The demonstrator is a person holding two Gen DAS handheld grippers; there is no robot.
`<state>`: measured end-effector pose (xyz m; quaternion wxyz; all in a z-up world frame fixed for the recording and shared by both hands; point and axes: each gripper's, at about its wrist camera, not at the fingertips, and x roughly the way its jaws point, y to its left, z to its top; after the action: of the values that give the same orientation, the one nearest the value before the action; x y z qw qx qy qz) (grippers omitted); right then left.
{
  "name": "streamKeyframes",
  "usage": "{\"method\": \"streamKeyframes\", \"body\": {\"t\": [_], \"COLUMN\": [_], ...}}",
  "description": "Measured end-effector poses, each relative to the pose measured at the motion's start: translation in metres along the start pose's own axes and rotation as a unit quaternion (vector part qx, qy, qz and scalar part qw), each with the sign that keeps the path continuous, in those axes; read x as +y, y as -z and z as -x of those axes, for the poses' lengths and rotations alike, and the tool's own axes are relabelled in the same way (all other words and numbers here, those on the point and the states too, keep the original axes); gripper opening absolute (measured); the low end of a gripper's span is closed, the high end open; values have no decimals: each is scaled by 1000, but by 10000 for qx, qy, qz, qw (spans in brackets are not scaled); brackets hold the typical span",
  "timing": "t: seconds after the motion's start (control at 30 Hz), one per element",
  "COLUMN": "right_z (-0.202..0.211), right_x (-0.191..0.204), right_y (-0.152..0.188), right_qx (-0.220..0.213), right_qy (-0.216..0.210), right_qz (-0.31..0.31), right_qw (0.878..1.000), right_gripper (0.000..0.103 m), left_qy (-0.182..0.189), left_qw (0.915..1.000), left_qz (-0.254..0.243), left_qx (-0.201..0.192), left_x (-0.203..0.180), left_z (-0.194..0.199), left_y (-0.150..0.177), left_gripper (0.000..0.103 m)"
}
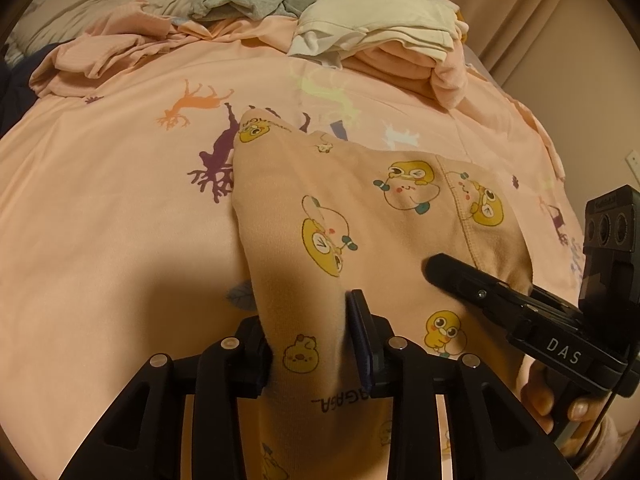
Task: Fold small clothes
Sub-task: 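Carry the held shirt end over the shirt with both grippers, then lower the folded end onto the shirt and open both grippers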
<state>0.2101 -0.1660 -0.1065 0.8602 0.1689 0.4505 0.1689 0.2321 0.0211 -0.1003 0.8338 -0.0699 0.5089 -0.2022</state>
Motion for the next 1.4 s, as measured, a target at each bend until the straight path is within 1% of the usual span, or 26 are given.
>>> {"method": "streamKeyframes", "body": {"t": [0.17, 0.4, 0.57, 0.67, 1.0, 1.4], "right_z": [0, 1, 4, 5, 17, 32], "right_x": [-2, -4, -8, -11, -24, -35], "right_y": [0, 0, 1, 2, 7, 18], "right_qx": [10, 7, 0, -8, -72, -170], "right_qy": [-8, -22, -31, -22, -71, -51], "right_qz": [-27, -84, -147, -194, -469, -723], "right_qw": [10000, 10000, 9999, 9998, 9989, 9972], "right_gripper": [34, 37, 41, 44, 47, 48], "left_qy": [-51, -61, -110, -105, -147, -304], "left_qw": [10000, 10000, 9999, 9999, 9999, 9995], "left_qz": [27, 48, 50, 78, 63, -20], "left_qx": [-1, 4, 5, 16, 24, -17], "left_x": [2, 3, 6, 7, 8, 8], "left_z": [0, 1, 3, 4, 7, 21], "left_y": [1, 2, 4, 5, 7, 23], "left_gripper": [39, 43, 50, 52, 54, 55]}}
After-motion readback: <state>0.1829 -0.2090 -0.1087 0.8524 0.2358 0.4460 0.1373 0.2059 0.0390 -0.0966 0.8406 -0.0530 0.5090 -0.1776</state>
